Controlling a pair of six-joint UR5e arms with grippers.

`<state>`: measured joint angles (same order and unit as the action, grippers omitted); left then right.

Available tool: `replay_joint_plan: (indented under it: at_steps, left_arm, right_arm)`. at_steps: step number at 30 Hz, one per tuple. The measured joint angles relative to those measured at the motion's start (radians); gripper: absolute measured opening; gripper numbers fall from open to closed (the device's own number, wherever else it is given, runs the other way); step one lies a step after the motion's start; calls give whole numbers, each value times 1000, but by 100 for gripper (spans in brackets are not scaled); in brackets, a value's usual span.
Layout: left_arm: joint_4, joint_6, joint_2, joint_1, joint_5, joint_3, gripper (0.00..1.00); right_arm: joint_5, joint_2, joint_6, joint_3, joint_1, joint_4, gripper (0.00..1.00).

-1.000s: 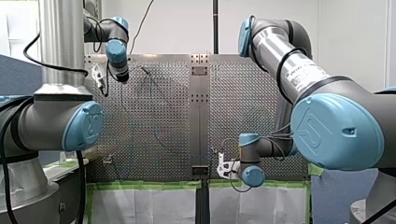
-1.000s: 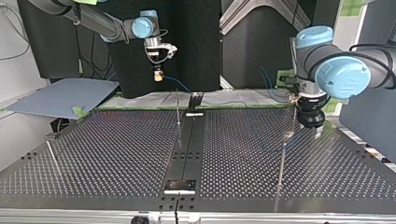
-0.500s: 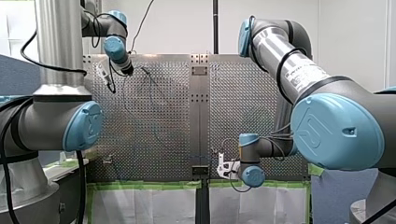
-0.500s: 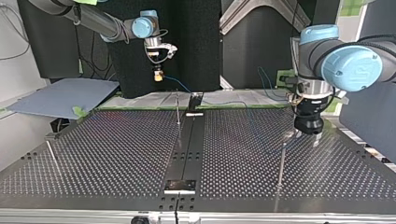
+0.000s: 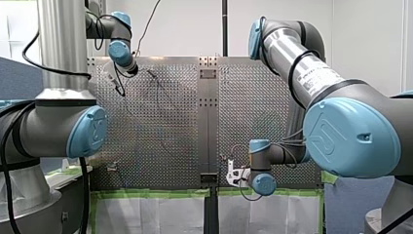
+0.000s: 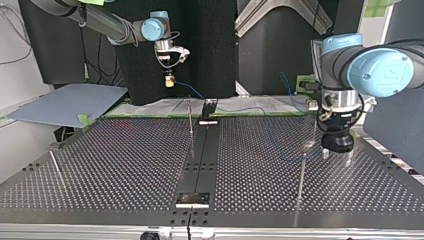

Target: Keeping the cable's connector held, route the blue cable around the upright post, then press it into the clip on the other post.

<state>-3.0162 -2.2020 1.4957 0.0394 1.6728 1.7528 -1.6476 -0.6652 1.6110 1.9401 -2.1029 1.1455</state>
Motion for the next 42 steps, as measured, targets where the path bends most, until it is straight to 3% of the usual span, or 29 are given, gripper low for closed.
replay_joint_plan:
  at_steps: [8,14,23,32,42]
  left_arm:
    - [66,-68,7,-2,-54,-7,100]
    - [53,-109,41,-10,-71,-44,100]
    - [2,-112,66,12,-39,-116,100]
    - [49,-118,96,32,-81,-198,100]
    - [90,-106,153,40,-103,-211,100]
  right_arm:
    - [0,0,0,0,0,2,0]
    - [0,0,0,0,3,5,0]
    - [0,0,3,0,6,8,0]
    - [0,0,-3,0,-1,9,0]
    - [29,0,-18,0,-14,12,0]
